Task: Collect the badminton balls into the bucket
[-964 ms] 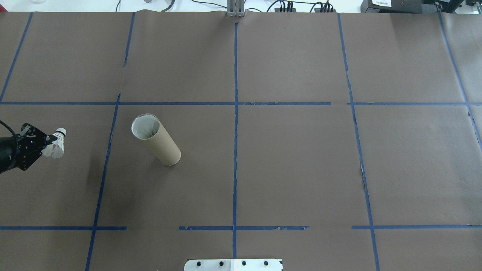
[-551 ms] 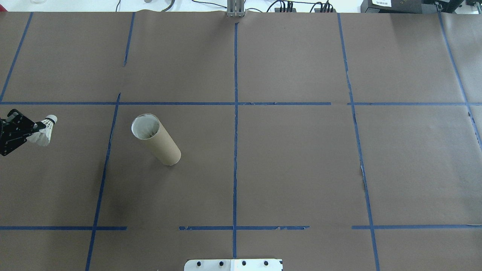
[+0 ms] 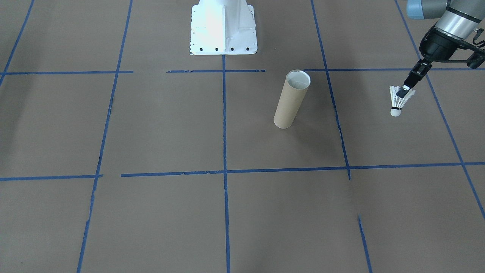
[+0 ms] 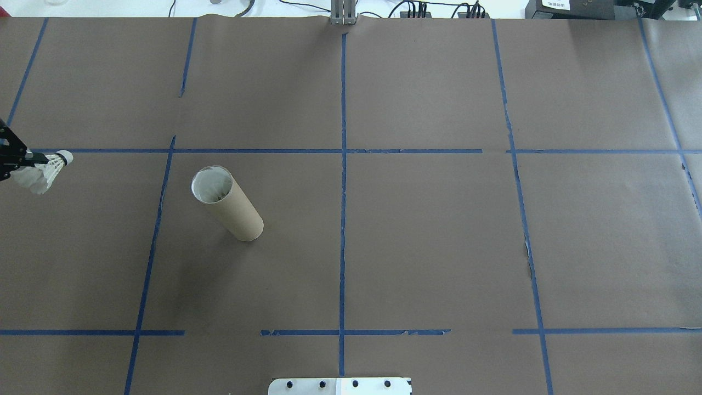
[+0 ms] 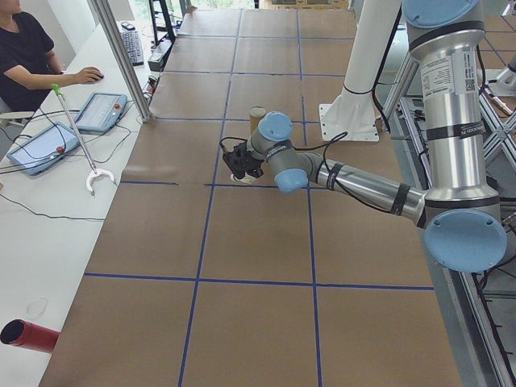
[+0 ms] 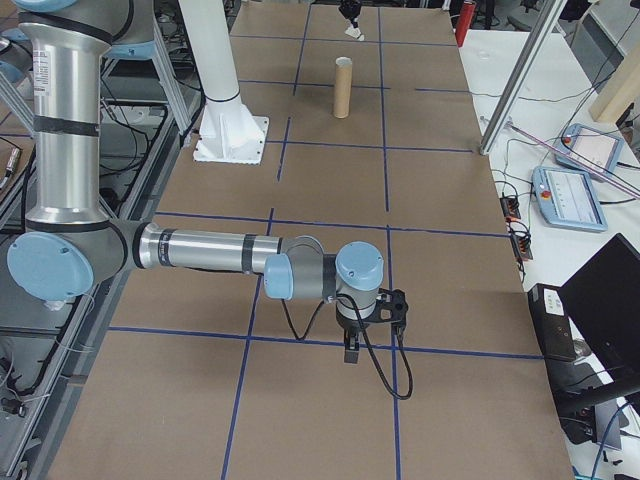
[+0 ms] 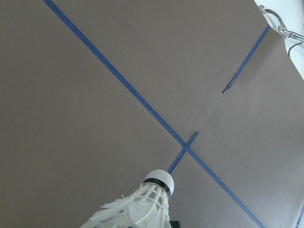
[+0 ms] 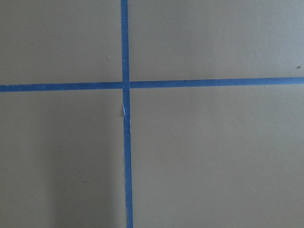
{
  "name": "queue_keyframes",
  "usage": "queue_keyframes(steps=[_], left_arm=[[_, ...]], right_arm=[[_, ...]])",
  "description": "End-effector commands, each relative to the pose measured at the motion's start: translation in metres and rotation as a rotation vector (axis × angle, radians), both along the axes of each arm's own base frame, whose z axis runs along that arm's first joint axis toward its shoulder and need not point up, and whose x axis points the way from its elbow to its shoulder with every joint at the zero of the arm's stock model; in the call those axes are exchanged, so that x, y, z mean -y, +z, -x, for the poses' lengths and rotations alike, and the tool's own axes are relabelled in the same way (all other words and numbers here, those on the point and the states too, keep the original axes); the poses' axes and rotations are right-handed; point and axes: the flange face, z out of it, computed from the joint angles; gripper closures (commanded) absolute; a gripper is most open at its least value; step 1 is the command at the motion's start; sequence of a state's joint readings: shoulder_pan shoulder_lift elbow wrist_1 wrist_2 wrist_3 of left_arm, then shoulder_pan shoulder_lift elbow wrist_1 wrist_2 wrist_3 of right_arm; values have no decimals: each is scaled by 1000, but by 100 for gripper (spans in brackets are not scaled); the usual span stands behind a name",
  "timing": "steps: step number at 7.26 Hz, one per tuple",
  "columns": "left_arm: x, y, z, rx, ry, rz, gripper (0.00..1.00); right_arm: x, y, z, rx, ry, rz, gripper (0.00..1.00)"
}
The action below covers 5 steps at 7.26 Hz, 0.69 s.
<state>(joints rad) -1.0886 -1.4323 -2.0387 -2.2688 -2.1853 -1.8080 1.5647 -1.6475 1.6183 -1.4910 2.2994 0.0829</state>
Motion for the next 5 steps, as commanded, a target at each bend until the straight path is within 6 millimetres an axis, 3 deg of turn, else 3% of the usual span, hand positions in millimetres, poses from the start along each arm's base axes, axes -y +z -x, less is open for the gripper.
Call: queue_keyframes(steps=[1,2,3,5], left_arm=[[55,-81,36,20,-95,91,100],[66,-104,29,27,-88,106,100],[69,-132,8,39,-38,95,100],[81,-233,-42,196,161,31,100]], right_arm=[[0,0,0,0,0,0,0],[0,0,0,0,0,0,0],[0,0,0,0,0,0,0],[0,0,0,0,0,0,0]])
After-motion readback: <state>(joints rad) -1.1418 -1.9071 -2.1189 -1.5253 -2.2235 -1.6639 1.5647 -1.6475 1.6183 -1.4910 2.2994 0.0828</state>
